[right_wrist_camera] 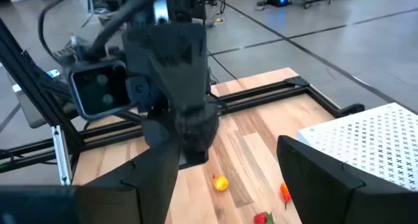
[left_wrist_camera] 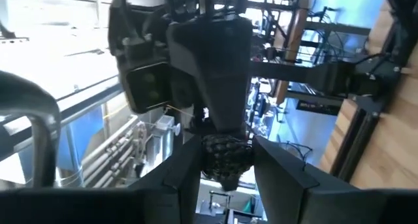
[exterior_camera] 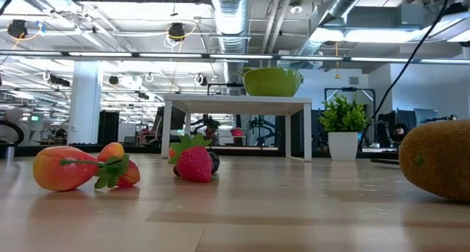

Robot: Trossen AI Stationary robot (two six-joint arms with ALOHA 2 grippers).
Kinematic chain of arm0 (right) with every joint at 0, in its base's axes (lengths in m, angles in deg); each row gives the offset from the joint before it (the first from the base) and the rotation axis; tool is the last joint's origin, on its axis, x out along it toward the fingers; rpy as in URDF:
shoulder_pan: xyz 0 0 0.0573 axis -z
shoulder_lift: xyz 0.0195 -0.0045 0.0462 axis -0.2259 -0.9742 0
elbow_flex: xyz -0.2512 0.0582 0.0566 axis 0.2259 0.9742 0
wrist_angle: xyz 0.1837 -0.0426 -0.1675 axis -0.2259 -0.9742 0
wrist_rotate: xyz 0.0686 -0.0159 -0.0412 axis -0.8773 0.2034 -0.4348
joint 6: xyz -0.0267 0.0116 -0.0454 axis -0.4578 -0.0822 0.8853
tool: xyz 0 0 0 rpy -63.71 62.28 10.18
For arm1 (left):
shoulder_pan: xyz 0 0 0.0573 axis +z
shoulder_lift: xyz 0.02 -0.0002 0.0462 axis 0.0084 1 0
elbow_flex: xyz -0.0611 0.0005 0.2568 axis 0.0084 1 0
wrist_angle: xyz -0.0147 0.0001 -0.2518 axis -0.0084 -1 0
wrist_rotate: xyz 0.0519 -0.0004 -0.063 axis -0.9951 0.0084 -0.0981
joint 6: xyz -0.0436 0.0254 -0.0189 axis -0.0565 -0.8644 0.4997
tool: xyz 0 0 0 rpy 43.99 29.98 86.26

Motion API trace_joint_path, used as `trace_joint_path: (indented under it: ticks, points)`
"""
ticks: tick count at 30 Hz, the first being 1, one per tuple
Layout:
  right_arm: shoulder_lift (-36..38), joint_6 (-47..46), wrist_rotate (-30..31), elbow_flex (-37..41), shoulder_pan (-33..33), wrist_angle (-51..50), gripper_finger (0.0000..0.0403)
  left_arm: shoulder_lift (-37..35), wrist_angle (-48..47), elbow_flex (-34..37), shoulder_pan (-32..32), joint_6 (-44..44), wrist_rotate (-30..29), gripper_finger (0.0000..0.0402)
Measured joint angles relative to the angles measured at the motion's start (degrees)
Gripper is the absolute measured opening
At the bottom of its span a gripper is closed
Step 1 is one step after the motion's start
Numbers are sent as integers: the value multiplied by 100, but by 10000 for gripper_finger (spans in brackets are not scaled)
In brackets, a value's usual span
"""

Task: Pick & Place Fruit
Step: Put the black raspberry into the green strainer bowl

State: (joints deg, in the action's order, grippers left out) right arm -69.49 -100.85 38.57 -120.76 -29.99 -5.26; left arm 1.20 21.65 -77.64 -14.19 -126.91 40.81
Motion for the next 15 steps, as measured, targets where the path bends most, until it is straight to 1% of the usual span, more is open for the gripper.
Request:
trace_joint_path:
  ticks: [4,8,11,15]
  points:
    - [4,-4,-13,0,90,-1,249,139,56,-217,68,58,5,122]
    - [4,-9,-57,0,137,1,249,485,41,-482,233,65,29,122]
    - [4,-13,-72,0,140,-11,249,652,41,-528,350,65,46,122]
    - [4,-15,-93,0,84,-38,240,695,82,-528,388,65,43,122]
